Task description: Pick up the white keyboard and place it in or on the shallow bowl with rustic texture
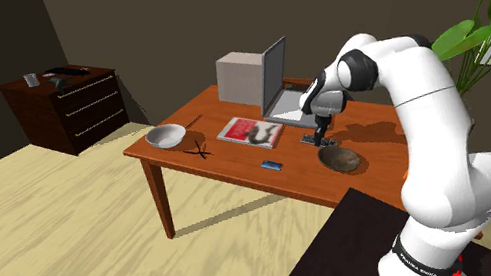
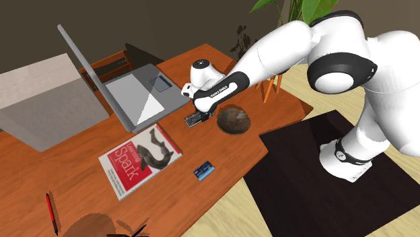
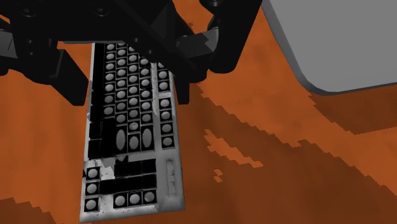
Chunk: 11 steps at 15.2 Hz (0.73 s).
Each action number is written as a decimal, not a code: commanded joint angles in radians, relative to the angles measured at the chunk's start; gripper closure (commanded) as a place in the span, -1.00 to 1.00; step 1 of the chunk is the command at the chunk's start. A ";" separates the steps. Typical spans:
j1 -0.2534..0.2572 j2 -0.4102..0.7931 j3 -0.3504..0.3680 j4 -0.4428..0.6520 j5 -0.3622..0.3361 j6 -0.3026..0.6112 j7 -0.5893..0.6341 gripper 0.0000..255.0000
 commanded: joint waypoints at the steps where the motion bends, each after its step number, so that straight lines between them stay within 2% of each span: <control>1: 0.004 -0.014 -0.005 -0.006 -0.005 -0.012 0.003 1.00; 11: 0.028 -0.112 -0.039 -0.023 -0.039 -0.093 0.022 1.00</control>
